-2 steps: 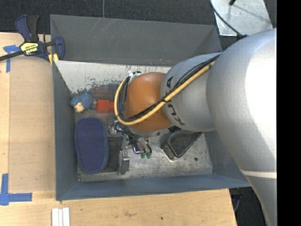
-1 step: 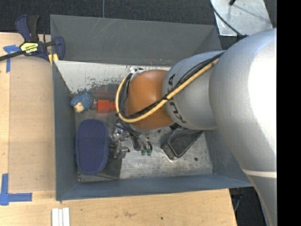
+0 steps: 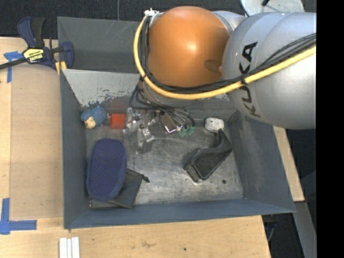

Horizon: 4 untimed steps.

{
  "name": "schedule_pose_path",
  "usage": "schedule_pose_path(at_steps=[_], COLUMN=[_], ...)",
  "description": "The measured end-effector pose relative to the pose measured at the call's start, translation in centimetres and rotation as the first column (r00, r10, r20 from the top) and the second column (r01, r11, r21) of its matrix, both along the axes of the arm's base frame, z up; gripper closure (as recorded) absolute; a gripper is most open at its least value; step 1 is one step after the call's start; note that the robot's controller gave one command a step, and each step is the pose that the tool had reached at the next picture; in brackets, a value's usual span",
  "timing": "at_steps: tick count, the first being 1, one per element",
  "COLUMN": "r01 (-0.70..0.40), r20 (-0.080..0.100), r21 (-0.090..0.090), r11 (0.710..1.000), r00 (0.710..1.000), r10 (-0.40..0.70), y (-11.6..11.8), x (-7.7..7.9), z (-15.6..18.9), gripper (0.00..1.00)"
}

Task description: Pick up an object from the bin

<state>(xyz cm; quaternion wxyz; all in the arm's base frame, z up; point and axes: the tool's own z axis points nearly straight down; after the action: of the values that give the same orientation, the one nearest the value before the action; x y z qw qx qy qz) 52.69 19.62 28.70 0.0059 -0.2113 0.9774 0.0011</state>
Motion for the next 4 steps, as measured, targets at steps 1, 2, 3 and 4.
schedule_pose_path(at_steps=[1, 2, 3, 4], r01=[0.147, -0.024, -0.128, -0.125], r20=[-0.015, 0.004, -0.016, -0.007], r21=[-0.006, -0.001, -0.005, -0.003], r11=[0.989, 1.0, 0.992, 0.992], r00=[0.989, 1.0, 0.992, 0.992], r10=[-0.147, 0.024, 0.128, 0.125], y=[1.1, 1.0, 1.0, 1.1], x=[0.8, 9.3, 8.0, 8.2], z=[-15.1, -4.2, -14.4, -13.9], gripper=[1.0, 1.0, 1.0, 0.0])
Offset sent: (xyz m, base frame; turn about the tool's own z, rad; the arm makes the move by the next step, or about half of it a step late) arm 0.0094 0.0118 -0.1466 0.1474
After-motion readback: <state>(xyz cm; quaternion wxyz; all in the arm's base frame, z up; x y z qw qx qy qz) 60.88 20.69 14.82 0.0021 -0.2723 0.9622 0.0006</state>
